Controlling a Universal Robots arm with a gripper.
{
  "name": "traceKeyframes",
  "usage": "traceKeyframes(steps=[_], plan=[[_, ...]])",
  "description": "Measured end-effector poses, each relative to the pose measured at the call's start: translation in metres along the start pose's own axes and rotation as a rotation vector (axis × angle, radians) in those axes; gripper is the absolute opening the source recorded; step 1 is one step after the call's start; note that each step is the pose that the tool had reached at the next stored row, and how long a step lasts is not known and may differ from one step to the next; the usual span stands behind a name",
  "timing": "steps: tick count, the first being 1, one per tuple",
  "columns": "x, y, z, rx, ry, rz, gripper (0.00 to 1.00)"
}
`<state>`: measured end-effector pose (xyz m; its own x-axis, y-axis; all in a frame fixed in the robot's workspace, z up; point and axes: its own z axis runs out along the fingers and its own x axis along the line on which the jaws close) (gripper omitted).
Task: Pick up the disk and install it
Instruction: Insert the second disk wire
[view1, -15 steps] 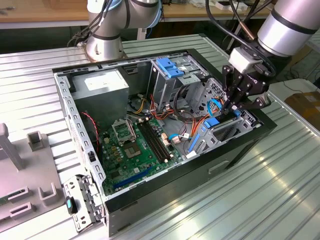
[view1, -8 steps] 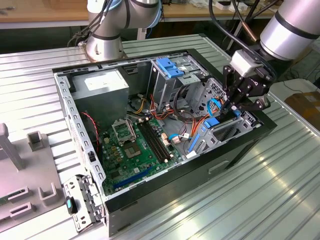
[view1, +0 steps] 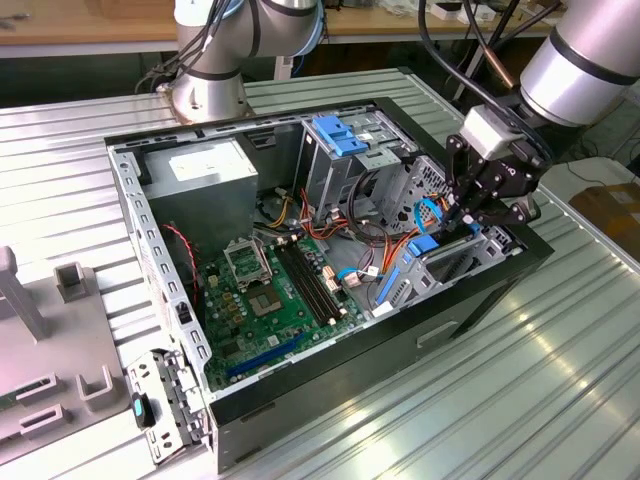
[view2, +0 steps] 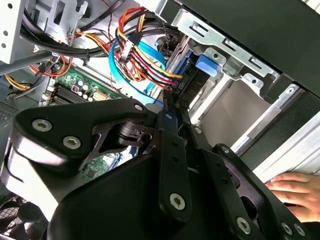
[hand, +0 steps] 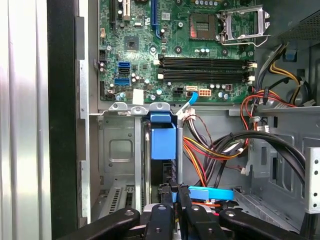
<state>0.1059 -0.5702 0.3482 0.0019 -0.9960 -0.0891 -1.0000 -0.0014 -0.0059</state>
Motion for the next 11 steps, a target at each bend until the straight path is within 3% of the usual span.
traceKeyframes(steps=[2, 6, 11], plan=[[0.0, 0.0, 0.0, 0.0002, 0.0, 0.0, 0.16], [0.0, 0.0003, -0.0001, 0.0192, 0.0001, -0.002, 0.16], [0.0005, 0.0017, 0.0014, 0.0206, -0.0025, -0.002, 0.16]])
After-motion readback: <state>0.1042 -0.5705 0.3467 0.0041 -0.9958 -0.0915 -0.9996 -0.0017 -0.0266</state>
